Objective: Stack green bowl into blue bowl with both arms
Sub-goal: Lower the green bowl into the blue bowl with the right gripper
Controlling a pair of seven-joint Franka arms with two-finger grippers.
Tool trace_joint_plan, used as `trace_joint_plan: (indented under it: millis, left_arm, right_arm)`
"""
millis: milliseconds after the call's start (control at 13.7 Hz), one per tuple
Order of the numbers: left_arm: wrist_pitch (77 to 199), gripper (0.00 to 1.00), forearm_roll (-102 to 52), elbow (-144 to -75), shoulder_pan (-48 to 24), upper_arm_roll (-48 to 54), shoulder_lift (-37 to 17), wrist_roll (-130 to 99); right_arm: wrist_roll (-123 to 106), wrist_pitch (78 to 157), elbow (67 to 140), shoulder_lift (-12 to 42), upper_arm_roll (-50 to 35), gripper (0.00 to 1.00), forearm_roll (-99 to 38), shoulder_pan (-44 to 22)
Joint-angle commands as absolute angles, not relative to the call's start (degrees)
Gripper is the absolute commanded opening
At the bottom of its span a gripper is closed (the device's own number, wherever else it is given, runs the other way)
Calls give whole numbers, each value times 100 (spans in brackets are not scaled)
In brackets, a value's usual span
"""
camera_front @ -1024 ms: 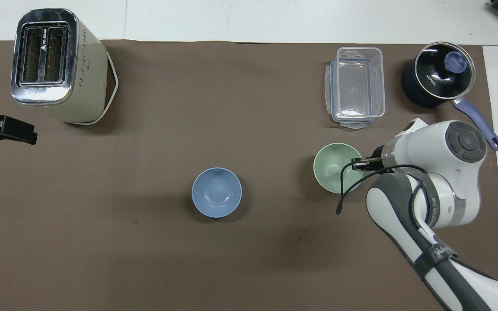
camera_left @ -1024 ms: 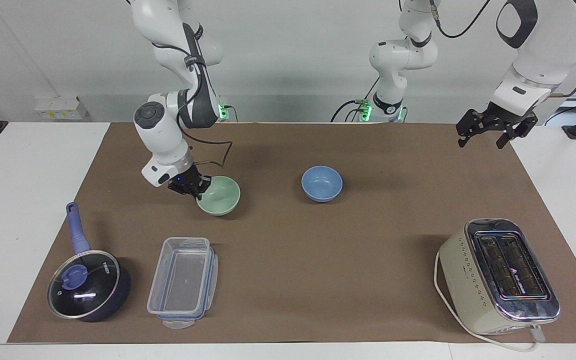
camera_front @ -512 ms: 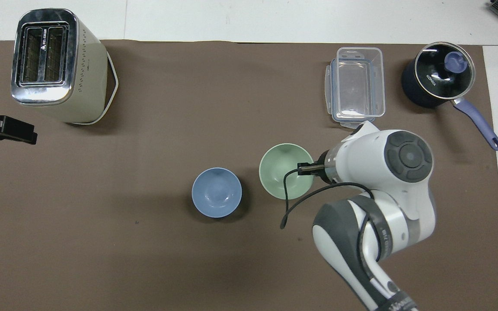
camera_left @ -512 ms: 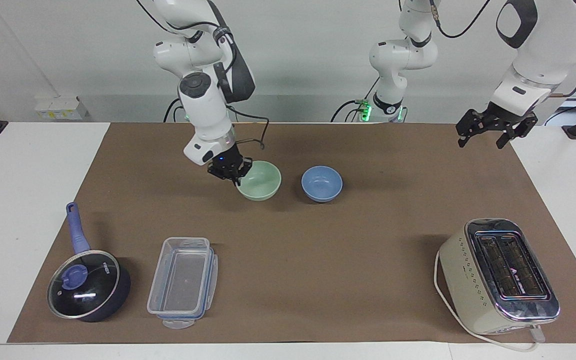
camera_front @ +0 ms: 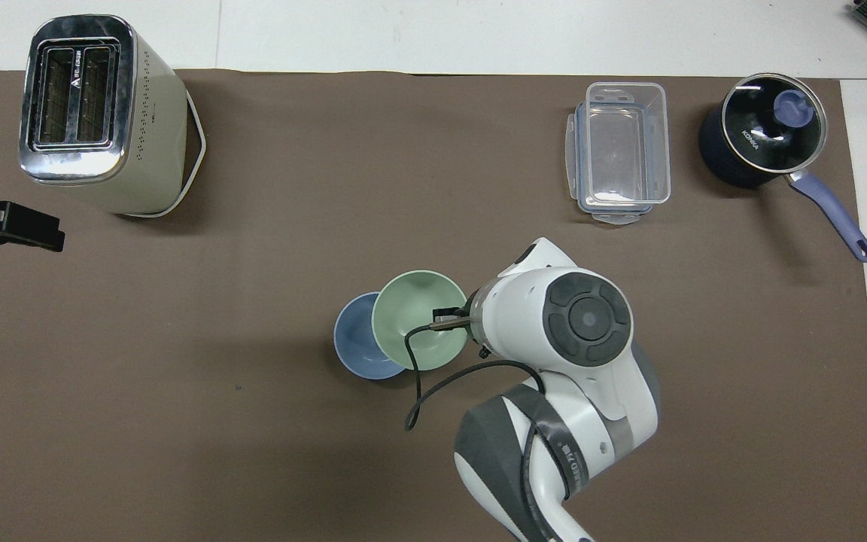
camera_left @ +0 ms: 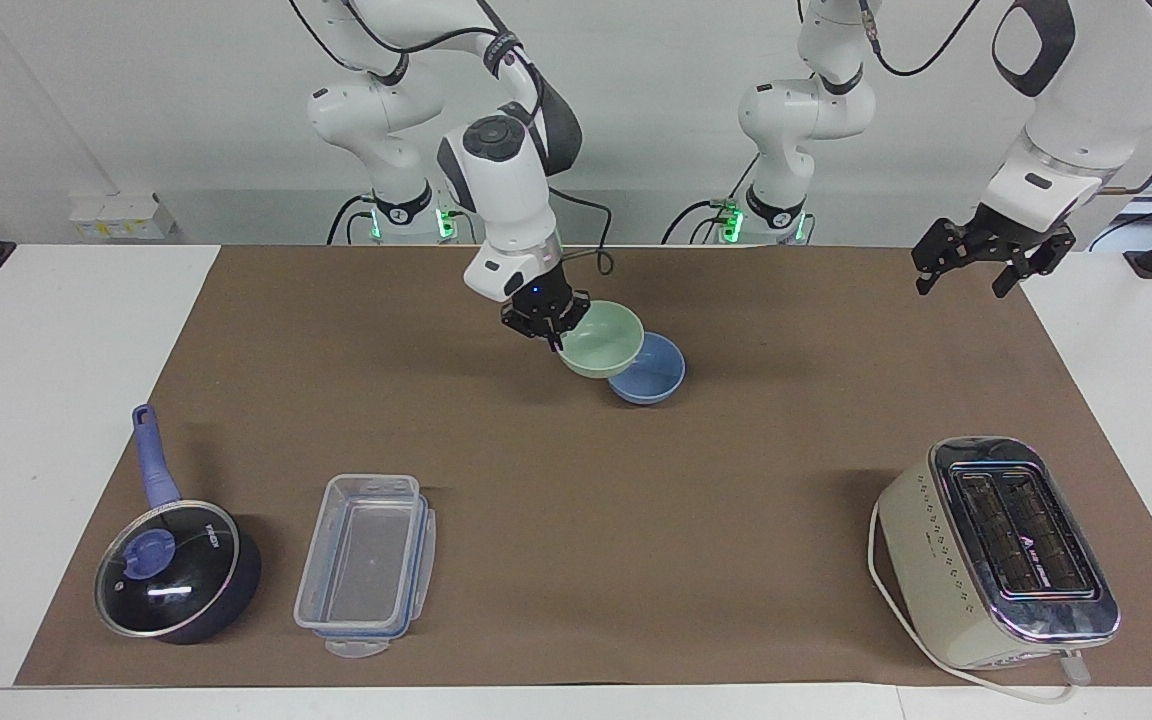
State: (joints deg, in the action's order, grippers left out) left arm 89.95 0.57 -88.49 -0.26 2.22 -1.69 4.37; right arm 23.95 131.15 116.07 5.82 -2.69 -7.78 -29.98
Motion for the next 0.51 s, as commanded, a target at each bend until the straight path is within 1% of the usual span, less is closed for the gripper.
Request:
trace_joint_plan:
  millis: [0,293,439]
  left_arm:
    - [8903,100,105,-8850,18,246,-114,475]
    - [8903,100,105,-8851,18,246,-114,475]
    - [8903,100,105,-8851,18,246,-114,475]
  right_arm:
    - [2732,13350,11479,834,-255,0,-774,-3216]
    - [3259,13386,11180,1274,-246,0,-677,-3647]
    - [3322,13430,11162,1353,-246,0,-581,-3656]
